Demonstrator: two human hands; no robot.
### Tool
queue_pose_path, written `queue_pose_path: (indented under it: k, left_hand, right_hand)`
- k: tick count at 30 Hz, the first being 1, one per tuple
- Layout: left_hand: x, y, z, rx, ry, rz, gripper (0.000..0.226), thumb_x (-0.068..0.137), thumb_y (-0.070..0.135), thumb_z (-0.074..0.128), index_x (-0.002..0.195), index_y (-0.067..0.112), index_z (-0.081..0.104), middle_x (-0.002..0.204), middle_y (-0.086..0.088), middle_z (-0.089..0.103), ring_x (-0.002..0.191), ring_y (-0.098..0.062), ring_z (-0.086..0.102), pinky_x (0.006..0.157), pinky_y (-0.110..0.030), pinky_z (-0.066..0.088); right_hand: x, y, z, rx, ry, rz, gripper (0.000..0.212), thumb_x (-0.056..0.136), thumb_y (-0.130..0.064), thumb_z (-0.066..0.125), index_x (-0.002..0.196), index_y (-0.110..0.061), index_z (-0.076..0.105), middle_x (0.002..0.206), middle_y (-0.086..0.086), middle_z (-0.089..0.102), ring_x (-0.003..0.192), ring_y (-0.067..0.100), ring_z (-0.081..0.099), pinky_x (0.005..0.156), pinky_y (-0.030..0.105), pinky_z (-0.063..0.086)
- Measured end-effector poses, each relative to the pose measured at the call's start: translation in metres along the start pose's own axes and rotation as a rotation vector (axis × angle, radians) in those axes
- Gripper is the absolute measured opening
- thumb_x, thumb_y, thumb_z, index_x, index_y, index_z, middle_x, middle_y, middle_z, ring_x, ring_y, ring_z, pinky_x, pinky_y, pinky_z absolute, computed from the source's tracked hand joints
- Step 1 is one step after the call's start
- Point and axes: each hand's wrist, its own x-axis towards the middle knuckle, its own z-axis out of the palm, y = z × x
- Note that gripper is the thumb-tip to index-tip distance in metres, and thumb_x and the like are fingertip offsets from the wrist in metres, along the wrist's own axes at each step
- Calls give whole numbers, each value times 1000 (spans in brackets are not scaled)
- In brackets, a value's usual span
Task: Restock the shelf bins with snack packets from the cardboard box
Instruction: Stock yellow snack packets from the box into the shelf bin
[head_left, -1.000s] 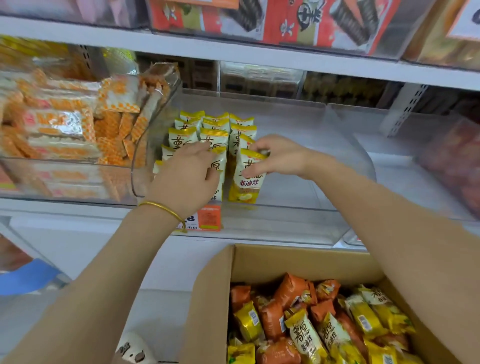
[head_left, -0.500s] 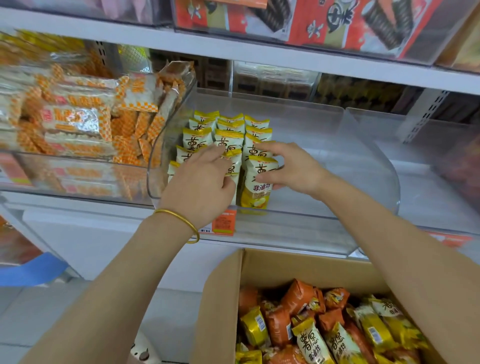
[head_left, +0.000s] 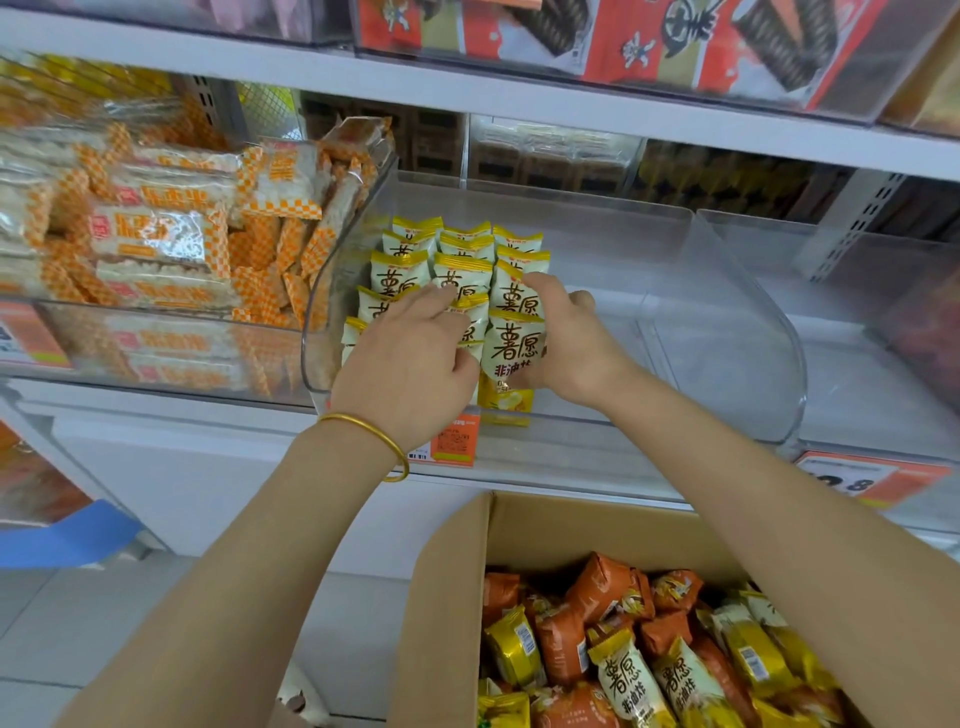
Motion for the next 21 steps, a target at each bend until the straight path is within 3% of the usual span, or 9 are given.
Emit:
queue_pose_path:
  k: [4, 10, 17, 21]
  left_hand:
    - [0, -1, 0, 0, 3, 8, 40, 90, 16, 46, 127, 6, 57, 150, -8, 37, 141, -21, 25, 114, -38, 26]
    - [0, -1, 0, 1, -4, 0, 42, 91, 17, 45, 130, 7, 55, 151, -7, 34, 142, -21, 23, 115, -38, 24]
    - [0, -4, 3, -12, 36, 22, 40, 92, 18, 43, 127, 6, 58, 148, -10, 38, 140, -24, 28, 114, -37, 25]
    - [-7, 0, -3, -13, 256, 163, 36, 85, 14, 46, 112, 1, 66, 129, -17, 57, 119, -36, 50, 101, -38, 37]
  right_hand:
    - [-3, -6, 0, -52, 30, 5, 94, 72, -7, 82, 146, -23, 27, 132, 10, 29, 103, 23, 51, 93, 27, 41]
    - [1, -6, 2, -155, 90, -9, 60, 72, -7, 81, 120, -8, 46, 122, 9, 34, 91, 25, 52, 89, 32, 48]
    - [-2, -7, -3, -139, 31, -32, 71, 73, -10, 82, 130, -14, 40, 121, 7, 34, 93, 23, 51, 84, 26, 44]
    - [-27, -13, -19, -103, 78, -69, 64, 76, -13, 80, 127, -18, 42, 115, 2, 34, 86, 24, 58, 81, 29, 47]
